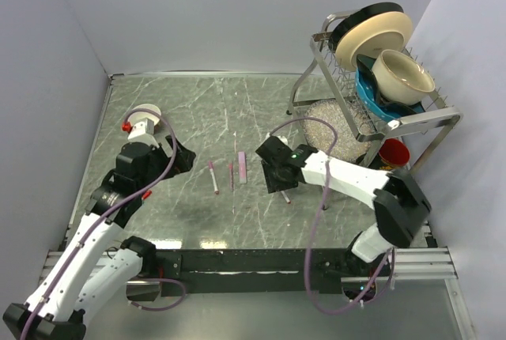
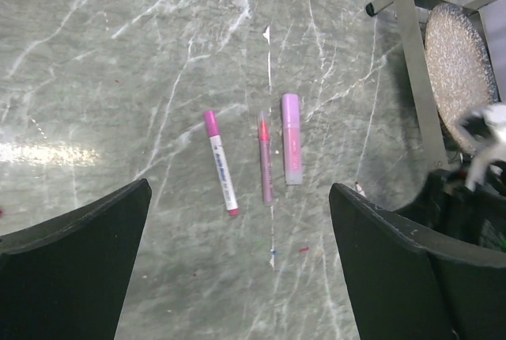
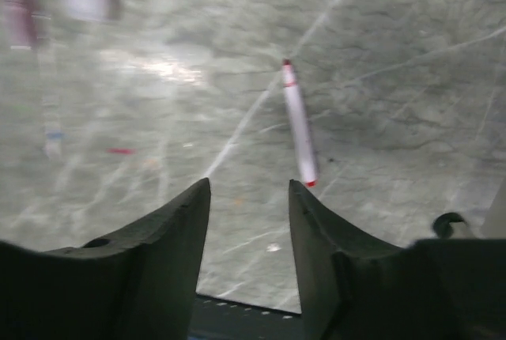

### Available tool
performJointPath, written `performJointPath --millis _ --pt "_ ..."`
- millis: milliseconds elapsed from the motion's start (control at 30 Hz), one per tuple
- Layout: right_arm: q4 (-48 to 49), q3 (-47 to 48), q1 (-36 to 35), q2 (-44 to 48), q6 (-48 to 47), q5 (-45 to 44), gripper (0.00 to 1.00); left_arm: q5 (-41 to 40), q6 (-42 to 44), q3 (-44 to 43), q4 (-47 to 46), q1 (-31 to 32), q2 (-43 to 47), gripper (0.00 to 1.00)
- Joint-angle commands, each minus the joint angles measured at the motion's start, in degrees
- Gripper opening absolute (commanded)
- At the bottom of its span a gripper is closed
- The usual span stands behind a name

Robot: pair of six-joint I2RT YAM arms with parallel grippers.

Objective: Insert the pens into the pen caps

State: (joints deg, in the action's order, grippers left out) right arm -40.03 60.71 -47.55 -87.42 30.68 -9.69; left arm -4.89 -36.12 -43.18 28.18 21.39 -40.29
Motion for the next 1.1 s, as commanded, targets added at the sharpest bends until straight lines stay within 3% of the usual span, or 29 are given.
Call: performJointPath --millis 0,367,833,933,1033,1067 --pt "-1.99 2.67 2.90 -2.67 -4.13 0.37 0.46 -0.75 3.59 1.25 -1.20 -0.12 3.46 1.00" --pt "2.24 1.00 6.77 -8.64 -7.47 5.91 0.38 -0.30 4.13 1.96 -2.69 -0.21 5.75 0.99" --pt "6.19 -4.63 6.86 -11.64 -5.72 5.47 0.27 3.13 3.34 2.84 -3.93 -0.21 7.51 0.97" --pt "6.80 -5.25 6.77 -11.72 -5.54 5.56 0.19 4.45 1.93 2.31 -3.66 -0.21 6.72 0.95" --pt "7.77 -5.60 6.59 -10.50 -5.28 5.48 0.00 8.66 -1.40 2.75 -4.01 -0.21 5.32 0.89" --pt "8.04 -5.51 6.16 -9.71 -4.75 5.47 0.00 9.45 -3.93 2.84 -3.93 -0.21 4.79 0.87"
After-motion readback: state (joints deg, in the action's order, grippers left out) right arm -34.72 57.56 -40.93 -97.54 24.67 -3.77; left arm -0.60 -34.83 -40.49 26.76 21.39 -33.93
